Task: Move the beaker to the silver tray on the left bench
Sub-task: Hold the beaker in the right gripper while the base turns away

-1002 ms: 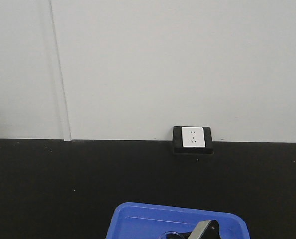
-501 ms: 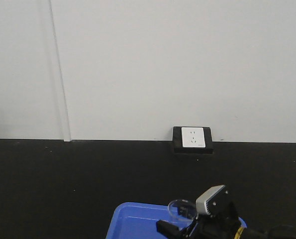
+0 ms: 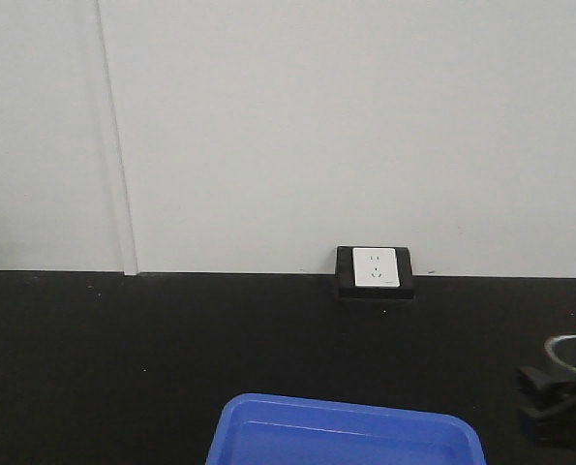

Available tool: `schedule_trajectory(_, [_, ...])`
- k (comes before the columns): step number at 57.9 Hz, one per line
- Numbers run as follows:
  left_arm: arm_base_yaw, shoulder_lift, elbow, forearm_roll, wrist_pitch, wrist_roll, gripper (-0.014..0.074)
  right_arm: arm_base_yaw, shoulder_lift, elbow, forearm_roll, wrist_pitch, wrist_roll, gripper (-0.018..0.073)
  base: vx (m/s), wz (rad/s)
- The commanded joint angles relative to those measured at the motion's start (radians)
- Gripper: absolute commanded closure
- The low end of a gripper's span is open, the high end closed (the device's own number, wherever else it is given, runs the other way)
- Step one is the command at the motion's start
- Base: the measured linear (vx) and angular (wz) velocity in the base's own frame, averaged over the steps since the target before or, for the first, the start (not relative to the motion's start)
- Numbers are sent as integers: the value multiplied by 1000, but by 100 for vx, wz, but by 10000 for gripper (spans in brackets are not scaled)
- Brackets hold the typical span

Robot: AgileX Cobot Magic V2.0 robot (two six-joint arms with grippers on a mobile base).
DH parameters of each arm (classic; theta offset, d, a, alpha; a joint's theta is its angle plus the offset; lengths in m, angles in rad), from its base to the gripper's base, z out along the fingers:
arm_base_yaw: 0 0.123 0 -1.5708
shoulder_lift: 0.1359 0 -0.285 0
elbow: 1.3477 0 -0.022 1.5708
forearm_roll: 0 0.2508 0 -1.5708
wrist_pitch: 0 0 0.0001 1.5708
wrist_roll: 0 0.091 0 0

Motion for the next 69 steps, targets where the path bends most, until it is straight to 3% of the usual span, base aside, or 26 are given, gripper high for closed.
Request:
schedule_trajectory(1, [-3,-14,26,-2,-78,-4,594,-2,-101,-24,32,51,-71,564,0,0])
schedule_trajectory(11, [-3,-14,26,-2,-78,-4,594,-2,-276,66,114,46,-164,564,0,0])
schedule_trajectory(28, [-3,-14,26,-2,-78,-4,594,-2,-480,174,36,46,-177,564,0,0])
schedule_trajectory(69, [-3,-14,26,-2,-78,-4,594,-2,-513,174,33,46,-175,562,0,0])
